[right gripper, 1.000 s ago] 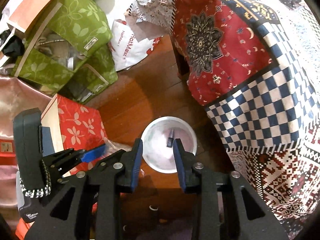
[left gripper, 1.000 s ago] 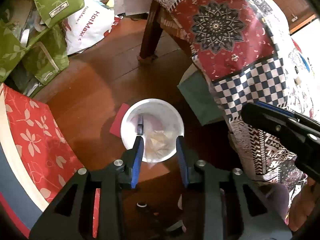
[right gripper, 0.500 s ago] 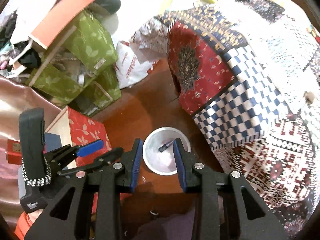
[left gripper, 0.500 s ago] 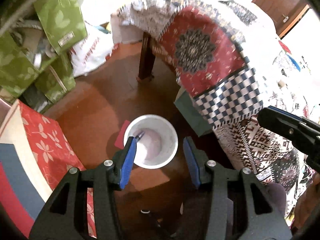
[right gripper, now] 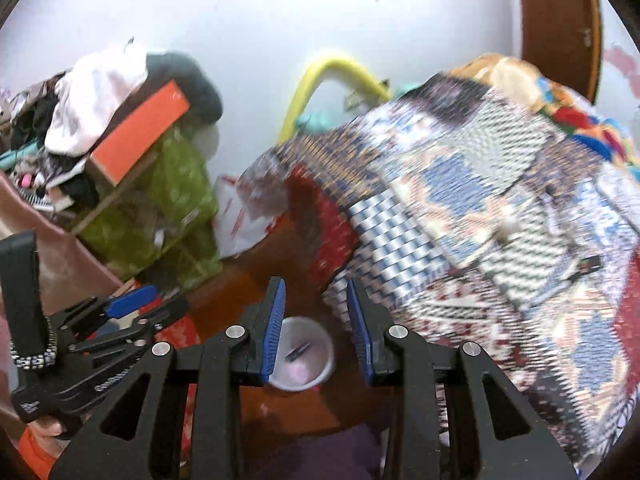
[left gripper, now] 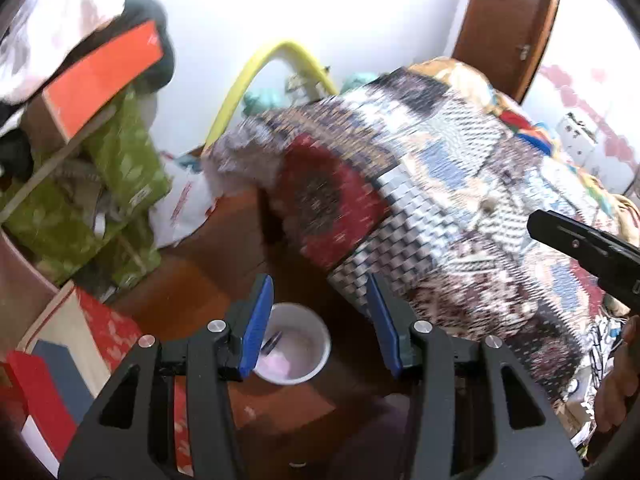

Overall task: Collect trash
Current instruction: 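Move both open tools back over the quilt toward the remaining items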

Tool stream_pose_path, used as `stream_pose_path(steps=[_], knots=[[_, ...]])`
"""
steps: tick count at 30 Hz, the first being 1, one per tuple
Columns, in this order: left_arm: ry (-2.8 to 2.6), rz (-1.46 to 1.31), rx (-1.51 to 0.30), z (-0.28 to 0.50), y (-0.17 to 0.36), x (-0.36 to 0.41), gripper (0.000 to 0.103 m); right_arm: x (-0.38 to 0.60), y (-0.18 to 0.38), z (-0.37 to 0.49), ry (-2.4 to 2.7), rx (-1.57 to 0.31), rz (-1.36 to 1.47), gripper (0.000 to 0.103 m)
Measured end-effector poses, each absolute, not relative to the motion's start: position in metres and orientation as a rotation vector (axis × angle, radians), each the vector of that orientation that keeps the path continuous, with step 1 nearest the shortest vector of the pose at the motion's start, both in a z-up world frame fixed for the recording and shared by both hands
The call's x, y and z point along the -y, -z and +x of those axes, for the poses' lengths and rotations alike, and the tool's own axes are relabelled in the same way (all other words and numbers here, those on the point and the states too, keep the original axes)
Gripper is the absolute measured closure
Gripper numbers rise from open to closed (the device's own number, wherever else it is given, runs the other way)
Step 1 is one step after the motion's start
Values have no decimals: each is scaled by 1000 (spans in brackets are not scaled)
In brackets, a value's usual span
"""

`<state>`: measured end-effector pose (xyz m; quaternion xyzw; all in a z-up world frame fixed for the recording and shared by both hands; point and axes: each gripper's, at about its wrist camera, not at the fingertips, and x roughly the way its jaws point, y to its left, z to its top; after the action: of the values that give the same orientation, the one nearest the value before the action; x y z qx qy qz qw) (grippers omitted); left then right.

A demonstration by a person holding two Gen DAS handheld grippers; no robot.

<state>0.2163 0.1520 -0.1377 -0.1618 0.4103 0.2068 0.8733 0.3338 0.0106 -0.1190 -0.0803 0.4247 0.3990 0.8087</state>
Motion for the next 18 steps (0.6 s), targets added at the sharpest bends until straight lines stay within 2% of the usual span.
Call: stream_pose_path(steps=[9,12,16,18], knots=[[-291,-248,-822,269,113,-78,55,72,91,362,-712,-816,-97,73],[-234,-226,-831,293,114,-54,55,99,89,376,-647,-803,-102,65],[-171,-208,-847,328,117,-31,55,138,92,396,-563,-791,-105,63],[-147,-211,-856,343,121,-21,55,155,97,408,-532,-803,-93,56]])
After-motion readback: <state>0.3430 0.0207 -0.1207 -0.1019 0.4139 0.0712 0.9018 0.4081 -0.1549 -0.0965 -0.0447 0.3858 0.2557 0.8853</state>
